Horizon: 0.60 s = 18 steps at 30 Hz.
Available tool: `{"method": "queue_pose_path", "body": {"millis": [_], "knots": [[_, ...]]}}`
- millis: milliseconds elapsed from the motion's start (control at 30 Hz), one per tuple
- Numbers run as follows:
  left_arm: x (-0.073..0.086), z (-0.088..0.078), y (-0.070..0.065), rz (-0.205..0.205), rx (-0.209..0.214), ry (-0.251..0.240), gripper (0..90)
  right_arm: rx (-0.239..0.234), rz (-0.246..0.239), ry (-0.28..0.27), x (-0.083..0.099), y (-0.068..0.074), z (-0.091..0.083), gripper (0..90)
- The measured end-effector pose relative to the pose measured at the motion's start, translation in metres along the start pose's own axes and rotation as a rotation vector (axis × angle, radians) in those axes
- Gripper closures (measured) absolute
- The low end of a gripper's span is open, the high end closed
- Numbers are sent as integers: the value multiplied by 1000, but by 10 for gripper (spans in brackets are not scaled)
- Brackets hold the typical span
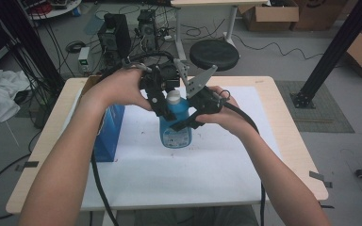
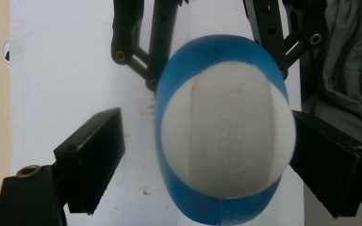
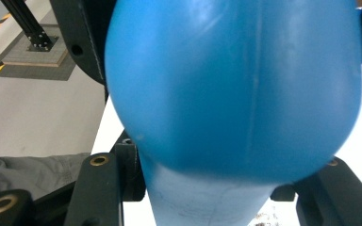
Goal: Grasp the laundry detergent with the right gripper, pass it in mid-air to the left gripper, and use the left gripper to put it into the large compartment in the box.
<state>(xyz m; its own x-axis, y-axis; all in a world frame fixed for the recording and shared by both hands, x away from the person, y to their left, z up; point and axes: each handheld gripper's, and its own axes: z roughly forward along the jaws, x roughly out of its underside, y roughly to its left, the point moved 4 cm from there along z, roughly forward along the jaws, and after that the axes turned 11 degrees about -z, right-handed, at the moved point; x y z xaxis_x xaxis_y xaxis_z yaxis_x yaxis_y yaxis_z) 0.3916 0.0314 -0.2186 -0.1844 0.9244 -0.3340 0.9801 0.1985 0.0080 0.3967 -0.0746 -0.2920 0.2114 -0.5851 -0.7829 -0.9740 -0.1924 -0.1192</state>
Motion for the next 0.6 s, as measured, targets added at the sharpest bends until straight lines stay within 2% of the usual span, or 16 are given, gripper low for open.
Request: {"method": "queue_pose_path", "body": {"millis": [267, 600], "knots": [[-3, 3, -1, 9, -1, 5, 165, 6, 4, 11, 2, 0, 0, 454], [-4, 3, -2, 4, 4, 0, 222, 9, 6, 9, 2, 0, -2, 454]]}}
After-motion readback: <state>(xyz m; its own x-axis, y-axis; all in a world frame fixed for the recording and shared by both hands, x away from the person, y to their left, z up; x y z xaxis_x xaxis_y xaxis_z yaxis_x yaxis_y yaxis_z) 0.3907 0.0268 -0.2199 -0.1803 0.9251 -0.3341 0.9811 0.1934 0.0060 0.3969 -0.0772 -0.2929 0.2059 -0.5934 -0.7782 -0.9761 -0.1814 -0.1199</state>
